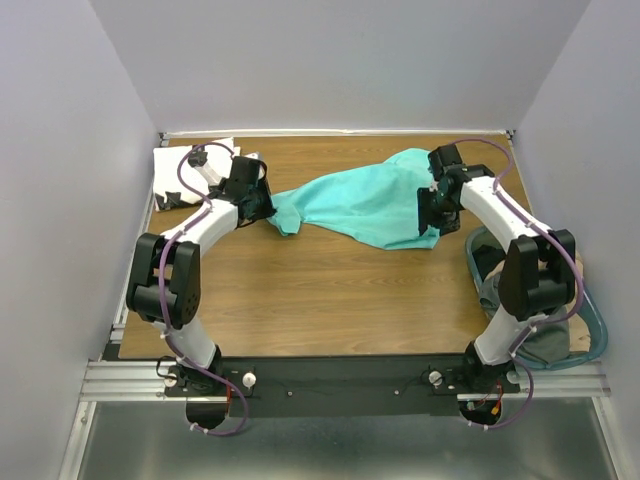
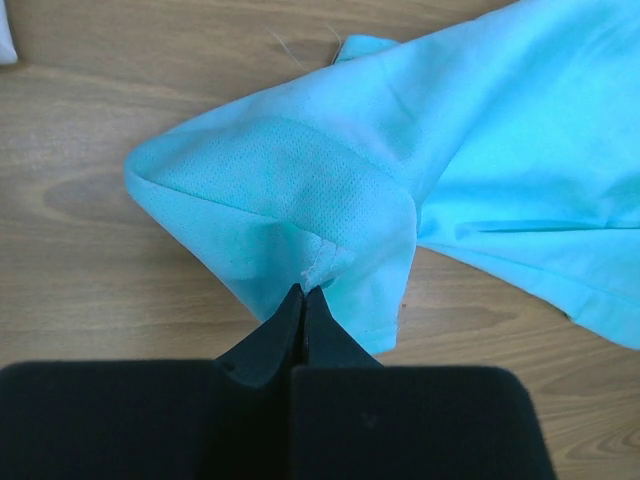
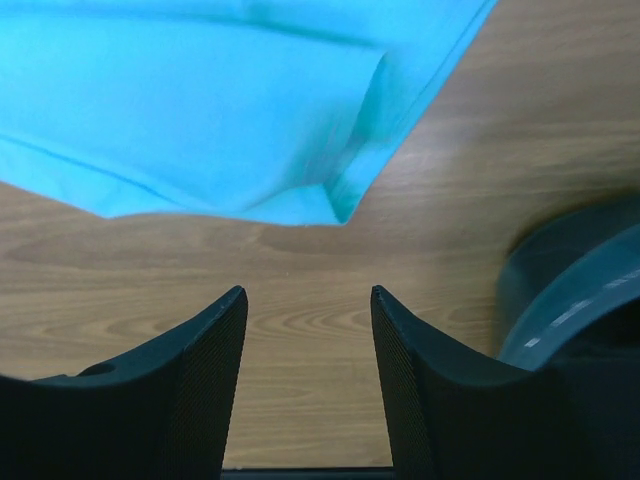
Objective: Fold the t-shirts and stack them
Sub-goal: Flatten the tshirt out
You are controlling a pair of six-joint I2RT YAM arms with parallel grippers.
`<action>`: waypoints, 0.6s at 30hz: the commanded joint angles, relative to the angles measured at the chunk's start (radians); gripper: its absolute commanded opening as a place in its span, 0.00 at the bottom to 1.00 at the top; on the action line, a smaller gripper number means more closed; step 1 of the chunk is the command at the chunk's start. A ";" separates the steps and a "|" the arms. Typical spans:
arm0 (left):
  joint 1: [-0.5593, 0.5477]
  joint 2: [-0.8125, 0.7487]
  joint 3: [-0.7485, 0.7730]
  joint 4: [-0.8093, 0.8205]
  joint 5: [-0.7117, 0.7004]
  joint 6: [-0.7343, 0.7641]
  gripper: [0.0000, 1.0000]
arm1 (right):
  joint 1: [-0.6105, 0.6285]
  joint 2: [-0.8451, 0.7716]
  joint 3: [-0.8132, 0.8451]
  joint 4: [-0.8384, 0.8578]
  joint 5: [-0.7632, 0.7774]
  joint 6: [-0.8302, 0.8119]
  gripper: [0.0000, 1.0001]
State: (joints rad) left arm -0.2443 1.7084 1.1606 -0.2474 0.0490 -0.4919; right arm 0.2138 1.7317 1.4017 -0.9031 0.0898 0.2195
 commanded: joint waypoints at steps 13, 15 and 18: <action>-0.007 -0.081 -0.071 0.046 0.061 -0.022 0.00 | -0.008 0.052 -0.152 0.168 -0.116 0.026 0.56; -0.007 -0.087 -0.076 0.045 0.063 -0.022 0.00 | -0.010 0.072 -0.133 0.199 -0.098 0.018 0.56; -0.007 -0.093 -0.082 0.042 0.063 -0.024 0.00 | -0.008 0.123 -0.096 0.228 -0.096 0.012 0.55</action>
State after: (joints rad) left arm -0.2443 1.6615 1.0939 -0.2165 0.0917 -0.5106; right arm 0.2138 1.8019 1.2572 -0.7582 -0.0345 0.2348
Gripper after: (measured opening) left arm 0.008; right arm 0.556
